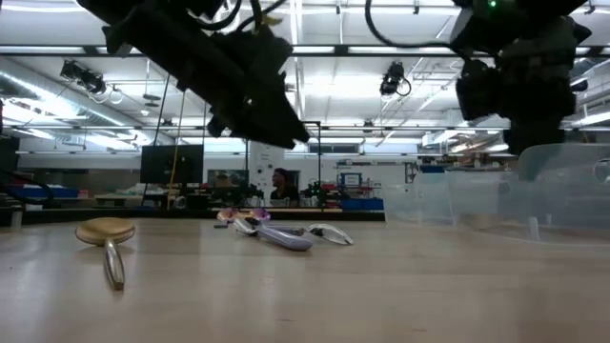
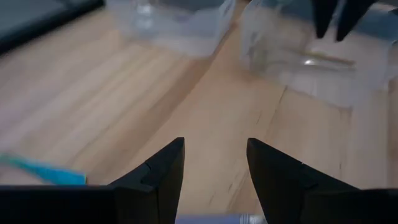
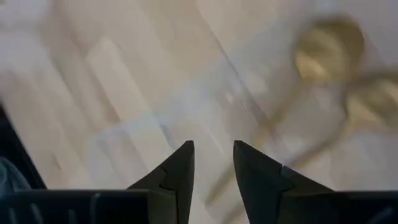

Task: Sort silverware by color (type)
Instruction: Put the gold spoon into the bottom transparent bin

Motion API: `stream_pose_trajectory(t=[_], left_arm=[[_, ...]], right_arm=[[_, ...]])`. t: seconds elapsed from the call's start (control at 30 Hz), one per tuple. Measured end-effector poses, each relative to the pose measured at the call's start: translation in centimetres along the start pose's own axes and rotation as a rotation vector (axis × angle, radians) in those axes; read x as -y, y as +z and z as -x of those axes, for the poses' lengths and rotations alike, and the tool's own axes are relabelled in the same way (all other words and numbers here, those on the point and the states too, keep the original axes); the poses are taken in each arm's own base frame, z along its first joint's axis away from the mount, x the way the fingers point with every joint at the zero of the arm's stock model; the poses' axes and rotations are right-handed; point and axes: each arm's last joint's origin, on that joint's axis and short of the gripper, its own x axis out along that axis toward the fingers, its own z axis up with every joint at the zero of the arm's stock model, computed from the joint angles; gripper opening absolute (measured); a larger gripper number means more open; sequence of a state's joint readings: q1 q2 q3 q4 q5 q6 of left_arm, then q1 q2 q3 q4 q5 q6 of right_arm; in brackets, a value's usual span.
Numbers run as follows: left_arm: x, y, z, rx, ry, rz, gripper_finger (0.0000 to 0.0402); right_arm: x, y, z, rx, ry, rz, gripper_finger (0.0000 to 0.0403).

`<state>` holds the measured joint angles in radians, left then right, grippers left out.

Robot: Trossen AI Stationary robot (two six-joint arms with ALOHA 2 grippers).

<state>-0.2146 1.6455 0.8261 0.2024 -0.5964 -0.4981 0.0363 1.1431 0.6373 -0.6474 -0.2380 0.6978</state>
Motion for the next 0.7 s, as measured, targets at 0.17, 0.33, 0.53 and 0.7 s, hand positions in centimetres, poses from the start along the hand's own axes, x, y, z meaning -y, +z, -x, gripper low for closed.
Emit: stream_pose_trajectory(t=[0.17, 0.33, 0.53, 0.7], left_arm=[[-0.4, -0.8, 0.0, -0.080, 0.017, 0.074, 0.0181], [-0.8, -1.4, 0.1, -0.142, 0.061, 0.111, 0.0181], [-1.8, -2.0, 0.0, -0.207, 0.141, 0.177, 0.0181], [-2.8, -2.4, -0.2, -0.273, 0.192, 0.221, 0.0181]], right_arm=[[-0.8, 1.3, 0.1, 0.166, 0.030, 0.117, 0.0115], [-1.8, 2.8, 0.6, 0.411, -0.004, 0.297, 0.0112], [-3.3, 4.3, 1.7, 0.675, 0.002, 0.449, 0.0113], [-3.8, 4.8, 2.1, 0.767, 0.022, 0.487, 0.0111]])
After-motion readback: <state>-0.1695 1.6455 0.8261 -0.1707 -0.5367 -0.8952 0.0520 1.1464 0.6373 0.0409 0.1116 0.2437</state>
